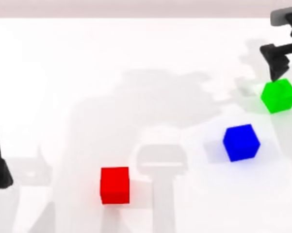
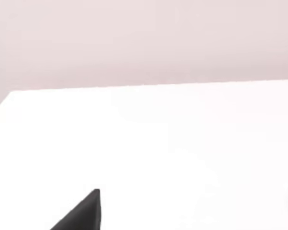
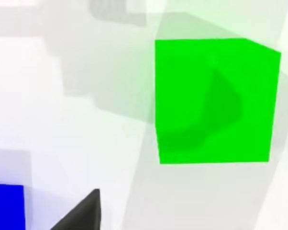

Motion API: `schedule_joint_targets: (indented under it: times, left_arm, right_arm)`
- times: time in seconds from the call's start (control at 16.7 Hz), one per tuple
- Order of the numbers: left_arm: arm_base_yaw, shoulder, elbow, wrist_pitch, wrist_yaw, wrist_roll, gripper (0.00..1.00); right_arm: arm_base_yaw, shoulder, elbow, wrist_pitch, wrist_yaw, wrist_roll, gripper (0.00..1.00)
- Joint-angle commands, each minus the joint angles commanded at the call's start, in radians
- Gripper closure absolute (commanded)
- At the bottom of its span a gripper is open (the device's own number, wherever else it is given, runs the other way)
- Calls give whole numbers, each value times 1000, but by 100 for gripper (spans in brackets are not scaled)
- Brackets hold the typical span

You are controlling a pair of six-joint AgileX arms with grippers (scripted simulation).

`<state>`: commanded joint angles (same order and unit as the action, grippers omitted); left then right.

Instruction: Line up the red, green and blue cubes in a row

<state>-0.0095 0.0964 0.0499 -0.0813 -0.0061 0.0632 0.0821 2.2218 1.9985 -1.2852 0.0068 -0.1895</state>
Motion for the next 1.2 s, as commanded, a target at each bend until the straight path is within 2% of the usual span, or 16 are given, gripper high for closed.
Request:
schedule_joint_targets:
  times: [0.24,0.66,1.2]
  left_arm:
    - [28,-92,-47,76,6,-59,0]
    - [30,-96,-50,81,6,-63,0]
    - [30,-96,-50,81,6,-63,0]
  right_arm:
    - [5,129,140,-68,-2,-11,0]
    - [0,138,144,-68,-2,-12,0]
    - [7,183,-86,208,-2,-10,0]
